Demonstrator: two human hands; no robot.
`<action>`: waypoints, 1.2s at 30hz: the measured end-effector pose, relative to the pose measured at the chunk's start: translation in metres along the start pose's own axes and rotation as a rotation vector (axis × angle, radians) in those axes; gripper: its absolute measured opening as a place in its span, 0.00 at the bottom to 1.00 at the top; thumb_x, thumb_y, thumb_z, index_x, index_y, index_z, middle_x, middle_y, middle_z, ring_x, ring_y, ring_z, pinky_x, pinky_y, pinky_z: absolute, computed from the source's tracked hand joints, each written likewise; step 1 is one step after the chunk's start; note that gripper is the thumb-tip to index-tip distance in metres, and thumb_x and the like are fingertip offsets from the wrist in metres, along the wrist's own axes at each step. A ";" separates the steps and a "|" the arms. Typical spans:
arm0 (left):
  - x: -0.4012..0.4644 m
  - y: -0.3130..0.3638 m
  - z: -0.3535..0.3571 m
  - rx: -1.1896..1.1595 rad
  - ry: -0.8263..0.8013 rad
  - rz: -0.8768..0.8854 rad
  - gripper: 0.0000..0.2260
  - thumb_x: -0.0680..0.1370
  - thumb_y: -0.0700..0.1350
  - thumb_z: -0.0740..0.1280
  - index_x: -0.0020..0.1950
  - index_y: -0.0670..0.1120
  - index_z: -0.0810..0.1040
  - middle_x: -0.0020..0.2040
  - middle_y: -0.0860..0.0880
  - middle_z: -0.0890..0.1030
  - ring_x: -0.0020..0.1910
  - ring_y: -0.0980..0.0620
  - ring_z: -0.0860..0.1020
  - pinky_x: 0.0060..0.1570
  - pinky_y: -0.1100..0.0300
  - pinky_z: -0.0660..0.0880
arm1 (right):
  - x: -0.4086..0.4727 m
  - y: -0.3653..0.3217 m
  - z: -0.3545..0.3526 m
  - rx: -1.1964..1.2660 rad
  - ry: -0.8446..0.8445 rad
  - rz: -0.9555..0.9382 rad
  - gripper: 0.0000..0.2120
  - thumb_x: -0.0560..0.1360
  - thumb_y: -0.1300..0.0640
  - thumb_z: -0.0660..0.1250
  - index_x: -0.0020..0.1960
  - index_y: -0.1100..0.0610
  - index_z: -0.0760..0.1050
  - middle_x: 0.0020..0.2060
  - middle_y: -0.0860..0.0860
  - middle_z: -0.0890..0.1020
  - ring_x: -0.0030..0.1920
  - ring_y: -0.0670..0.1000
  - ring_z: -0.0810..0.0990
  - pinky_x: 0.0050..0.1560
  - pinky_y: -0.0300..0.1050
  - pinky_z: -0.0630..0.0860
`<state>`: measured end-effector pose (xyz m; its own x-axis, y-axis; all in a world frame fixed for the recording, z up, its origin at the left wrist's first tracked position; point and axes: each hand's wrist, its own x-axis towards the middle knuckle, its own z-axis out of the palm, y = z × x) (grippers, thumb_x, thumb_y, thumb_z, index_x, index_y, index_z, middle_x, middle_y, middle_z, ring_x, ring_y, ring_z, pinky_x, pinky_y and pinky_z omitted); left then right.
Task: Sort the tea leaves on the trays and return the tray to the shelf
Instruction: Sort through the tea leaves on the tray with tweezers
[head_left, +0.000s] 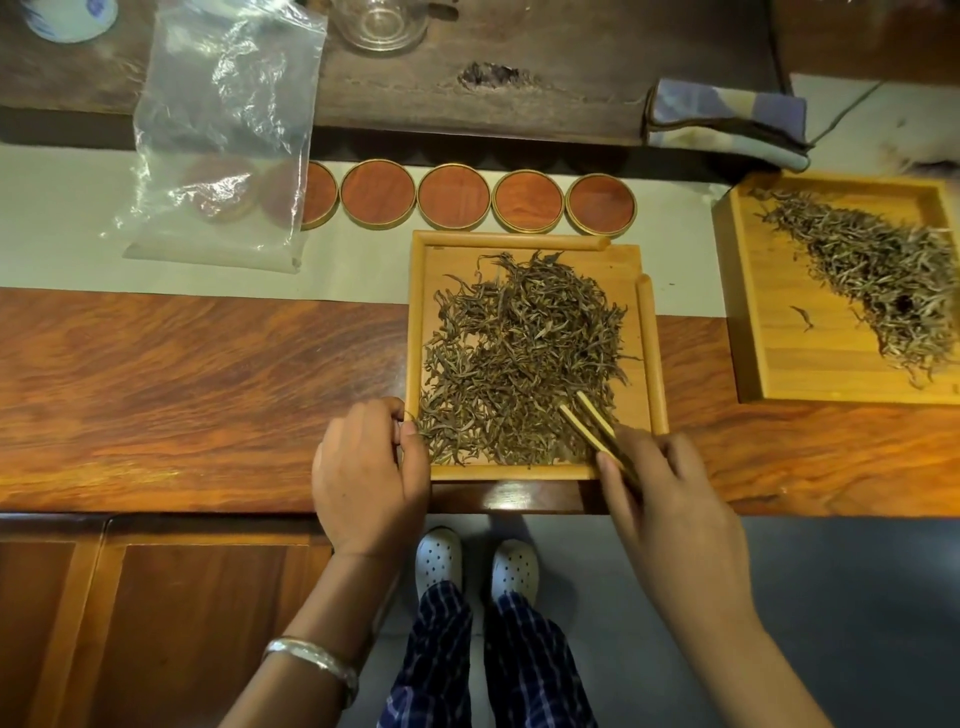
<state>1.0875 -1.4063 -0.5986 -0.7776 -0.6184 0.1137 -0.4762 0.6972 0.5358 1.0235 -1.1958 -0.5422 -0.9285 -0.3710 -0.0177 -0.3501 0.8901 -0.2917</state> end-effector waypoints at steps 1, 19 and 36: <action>0.000 -0.001 0.000 0.001 0.000 0.002 0.03 0.75 0.47 0.58 0.41 0.53 0.65 0.36 0.55 0.66 0.36 0.53 0.65 0.37 0.57 0.60 | -0.003 0.003 -0.001 0.014 0.003 0.008 0.14 0.75 0.51 0.64 0.56 0.58 0.79 0.43 0.54 0.77 0.30 0.52 0.77 0.26 0.34 0.64; 0.000 -0.005 0.004 0.041 0.012 0.024 0.05 0.75 0.47 0.57 0.42 0.47 0.69 0.36 0.50 0.71 0.35 0.50 0.66 0.36 0.57 0.60 | 0.012 0.000 -0.009 0.042 0.045 -0.033 0.14 0.76 0.51 0.63 0.57 0.58 0.78 0.43 0.53 0.76 0.30 0.51 0.75 0.24 0.35 0.64; 0.000 -0.006 0.005 0.046 -0.003 0.022 0.05 0.75 0.47 0.57 0.44 0.48 0.69 0.37 0.49 0.72 0.36 0.48 0.69 0.35 0.56 0.63 | 0.049 -0.004 -0.014 -0.008 0.173 -0.002 0.16 0.78 0.50 0.61 0.58 0.59 0.77 0.45 0.57 0.76 0.33 0.56 0.76 0.27 0.39 0.65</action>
<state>1.0880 -1.4088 -0.6064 -0.7893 -0.6016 0.1230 -0.4772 0.7269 0.4938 0.9780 -1.2137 -0.5283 -0.9352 -0.3220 0.1475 -0.3519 0.8920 -0.2838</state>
